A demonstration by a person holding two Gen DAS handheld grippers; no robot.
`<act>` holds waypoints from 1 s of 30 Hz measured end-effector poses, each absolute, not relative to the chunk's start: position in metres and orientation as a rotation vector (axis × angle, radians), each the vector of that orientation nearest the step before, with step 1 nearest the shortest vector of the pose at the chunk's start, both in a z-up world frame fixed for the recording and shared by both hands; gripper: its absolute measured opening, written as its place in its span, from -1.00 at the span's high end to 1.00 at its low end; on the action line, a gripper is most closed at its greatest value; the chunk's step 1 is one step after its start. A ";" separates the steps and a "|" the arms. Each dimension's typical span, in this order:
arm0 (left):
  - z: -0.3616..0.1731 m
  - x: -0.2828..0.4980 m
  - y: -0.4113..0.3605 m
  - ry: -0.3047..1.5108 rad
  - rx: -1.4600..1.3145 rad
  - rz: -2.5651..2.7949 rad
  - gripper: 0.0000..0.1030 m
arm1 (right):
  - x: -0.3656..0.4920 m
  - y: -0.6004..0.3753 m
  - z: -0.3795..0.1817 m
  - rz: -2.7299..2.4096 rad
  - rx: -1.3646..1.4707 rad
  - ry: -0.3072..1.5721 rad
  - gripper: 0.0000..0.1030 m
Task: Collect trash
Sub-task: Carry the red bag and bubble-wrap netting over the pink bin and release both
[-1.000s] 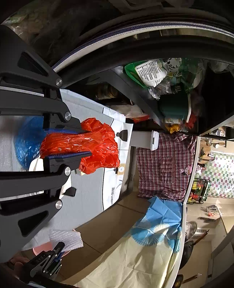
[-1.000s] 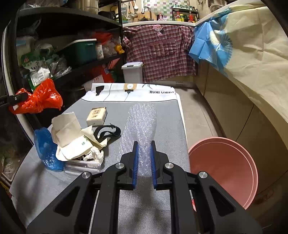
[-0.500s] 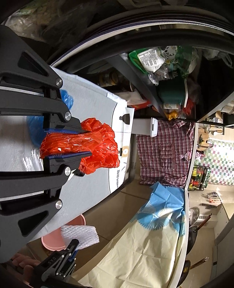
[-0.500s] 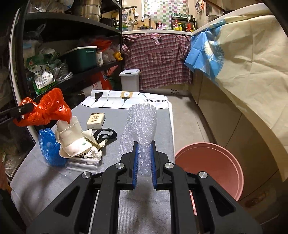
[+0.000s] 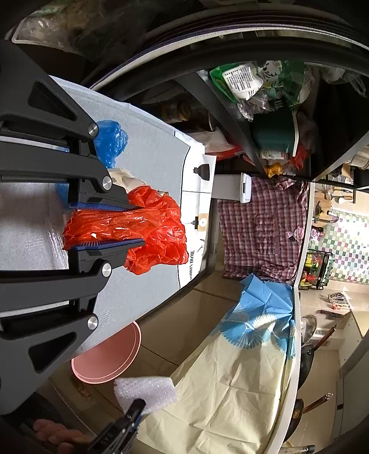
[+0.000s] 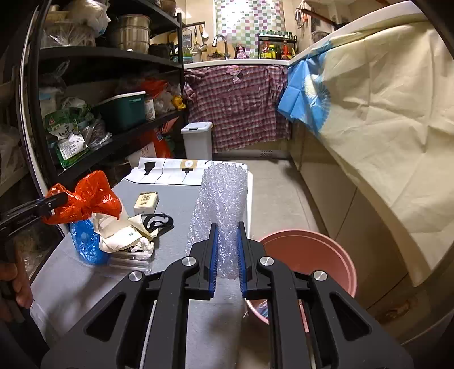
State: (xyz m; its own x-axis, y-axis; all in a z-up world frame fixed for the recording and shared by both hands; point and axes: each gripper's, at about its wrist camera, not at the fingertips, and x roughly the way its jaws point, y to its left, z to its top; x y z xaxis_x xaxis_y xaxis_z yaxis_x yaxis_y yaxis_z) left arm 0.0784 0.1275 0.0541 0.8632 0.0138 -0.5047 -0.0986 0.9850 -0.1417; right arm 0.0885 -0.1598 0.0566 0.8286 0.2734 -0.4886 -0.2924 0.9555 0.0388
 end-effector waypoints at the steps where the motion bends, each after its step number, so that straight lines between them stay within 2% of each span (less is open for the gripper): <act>1: 0.054 0.078 0.127 0.527 -0.166 0.057 0.68 | 0.087 -0.164 0.059 0.297 -0.040 0.509 0.75; 9: 0.051 0.078 0.120 0.535 -0.159 0.045 0.68 | 0.087 -0.191 0.065 0.246 -0.045 0.492 0.75; 30: 0.038 0.084 0.078 0.569 -0.141 0.003 0.68 | 0.093 -0.231 0.040 0.159 -0.014 0.490 0.75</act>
